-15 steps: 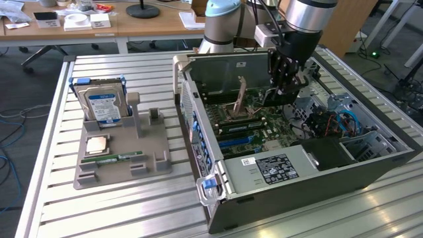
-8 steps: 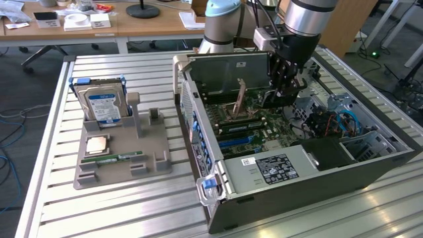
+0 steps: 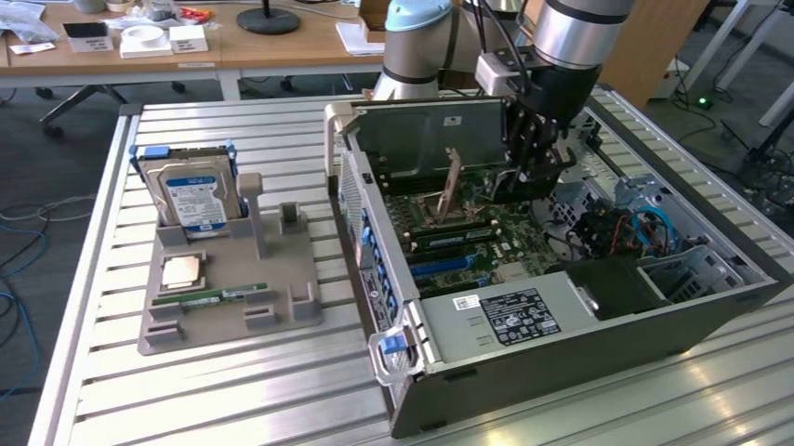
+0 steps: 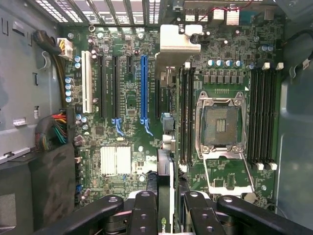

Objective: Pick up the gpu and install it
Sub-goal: 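Insert the gpu into the slot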

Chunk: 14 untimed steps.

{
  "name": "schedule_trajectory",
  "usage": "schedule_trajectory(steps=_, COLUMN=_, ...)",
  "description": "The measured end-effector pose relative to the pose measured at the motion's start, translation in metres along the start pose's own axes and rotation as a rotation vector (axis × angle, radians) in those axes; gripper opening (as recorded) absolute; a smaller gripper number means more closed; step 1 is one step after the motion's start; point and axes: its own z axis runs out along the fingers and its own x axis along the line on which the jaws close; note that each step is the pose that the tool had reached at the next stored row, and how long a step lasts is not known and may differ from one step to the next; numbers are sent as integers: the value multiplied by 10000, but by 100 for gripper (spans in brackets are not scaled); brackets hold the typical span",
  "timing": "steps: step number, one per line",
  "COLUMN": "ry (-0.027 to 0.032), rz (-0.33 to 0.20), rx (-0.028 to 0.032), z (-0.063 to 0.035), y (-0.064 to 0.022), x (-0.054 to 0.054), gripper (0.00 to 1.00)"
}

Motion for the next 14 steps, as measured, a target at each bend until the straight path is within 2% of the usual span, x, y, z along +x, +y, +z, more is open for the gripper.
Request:
schedule_trajectory(steps=8, ry=5, rz=0, rx=-1, z=56, y=2, x=2, gripper=26)
schedule_trajectory(steps=14, ry=6, rz=1, rx=-1, z=62, y=3, x=2, gripper=26)
